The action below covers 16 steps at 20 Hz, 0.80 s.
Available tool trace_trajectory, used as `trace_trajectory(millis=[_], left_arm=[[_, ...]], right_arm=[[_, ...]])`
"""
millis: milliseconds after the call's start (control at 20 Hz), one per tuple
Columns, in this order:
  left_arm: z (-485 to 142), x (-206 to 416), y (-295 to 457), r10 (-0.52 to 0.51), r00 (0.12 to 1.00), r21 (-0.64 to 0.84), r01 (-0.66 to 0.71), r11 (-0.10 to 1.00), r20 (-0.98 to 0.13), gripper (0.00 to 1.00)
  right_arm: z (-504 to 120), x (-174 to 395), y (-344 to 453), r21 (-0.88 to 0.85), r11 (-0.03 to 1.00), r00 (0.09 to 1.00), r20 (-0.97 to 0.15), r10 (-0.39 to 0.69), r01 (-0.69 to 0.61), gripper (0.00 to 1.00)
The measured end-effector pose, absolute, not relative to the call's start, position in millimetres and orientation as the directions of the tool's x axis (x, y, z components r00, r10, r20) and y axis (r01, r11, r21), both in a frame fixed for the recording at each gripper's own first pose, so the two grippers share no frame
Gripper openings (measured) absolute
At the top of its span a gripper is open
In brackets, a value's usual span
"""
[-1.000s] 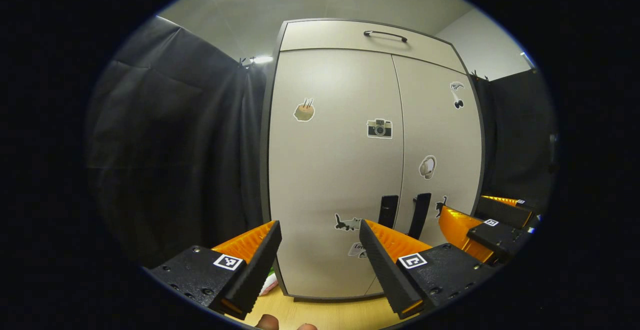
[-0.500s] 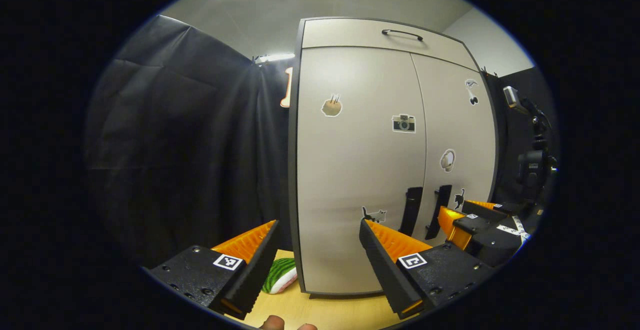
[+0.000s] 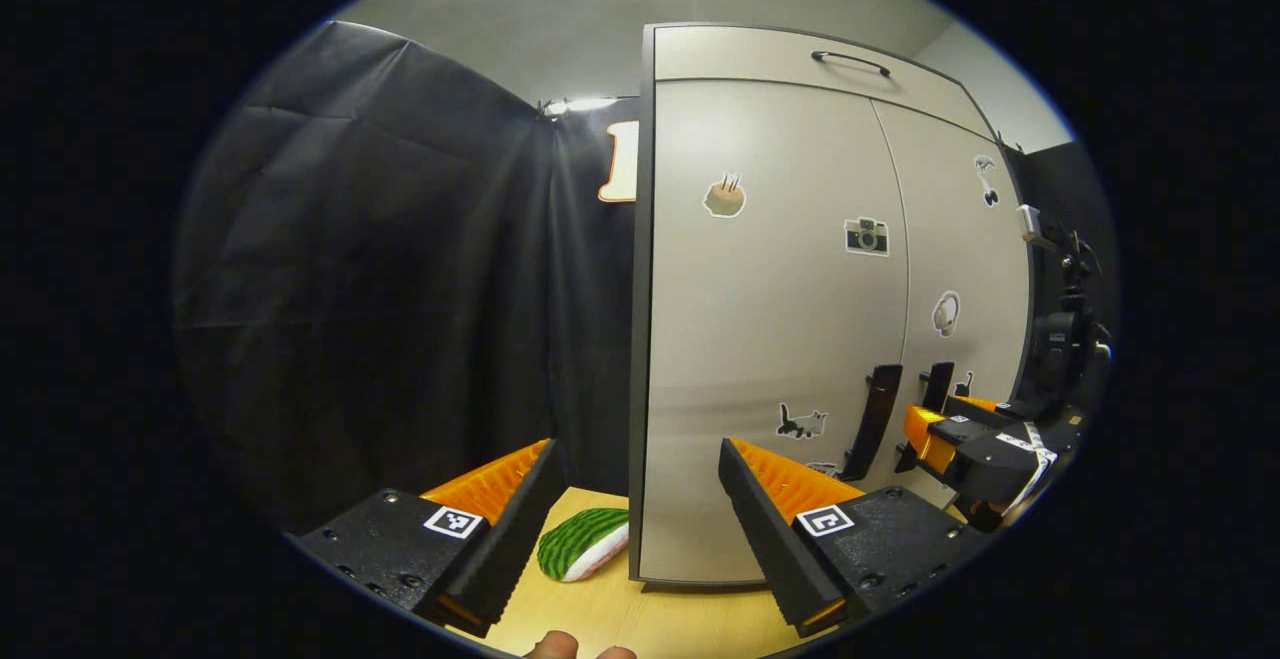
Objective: Open the right door of the double-door shoe cabinet with the right hand, and open the left door with the left hand.
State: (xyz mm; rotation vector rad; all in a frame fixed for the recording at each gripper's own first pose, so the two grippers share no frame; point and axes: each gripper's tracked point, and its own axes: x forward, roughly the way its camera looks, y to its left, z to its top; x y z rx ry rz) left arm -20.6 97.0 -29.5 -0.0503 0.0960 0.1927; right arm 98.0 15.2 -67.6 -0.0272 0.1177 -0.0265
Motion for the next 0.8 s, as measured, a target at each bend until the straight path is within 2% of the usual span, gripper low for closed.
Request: trace_trajectory(millis=[100,150,200,550,600,650,800], left_arm=[[-32,-18,98,0.19,0.976,-0.042,-0.195,0.98,-0.106,0.98],[-32,-17,99,0.19,0.976,-0.042,-0.195,0.98,-0.108,0.98],[-33,-16,99,0.189,0.976,-0.044,-0.195,0.98,-0.109,0.98],[-41,-12,99,0.186,0.974,-0.057,-0.195,0.979,-0.129,0.99],[-41,-12,99,0.186,0.973,-0.058,-0.195,0.979,-0.133,0.99],[-42,-12,98,0.185,0.973,-0.062,-0.194,0.979,-0.136,0.98],[-44,-14,94,0.172,0.974,-0.072,-0.184,0.98,-0.145,0.97]], right_arm=[[-66,99,15,-0.019,0.999,0.991,-0.127,-0.038,0.036,0.61],[-66,96,15,-0.007,0.999,0.993,-0.106,-0.044,0.043,0.3],[-70,104,16,-0.017,0.999,0.993,-0.104,-0.048,0.047,0.33],[-74,116,15,-0.028,0.999,0.994,-0.104,-0.039,0.036,0.32],[-72,116,16,-0.029,0.999,0.995,-0.095,-0.036,0.034,0.36],[-73,115,15,-0.037,0.999,0.995,-0.094,-0.033,0.03,0.25],[-74,115,16,-0.032,0.999,0.995,-0.094,-0.027,0.025,0.25]])
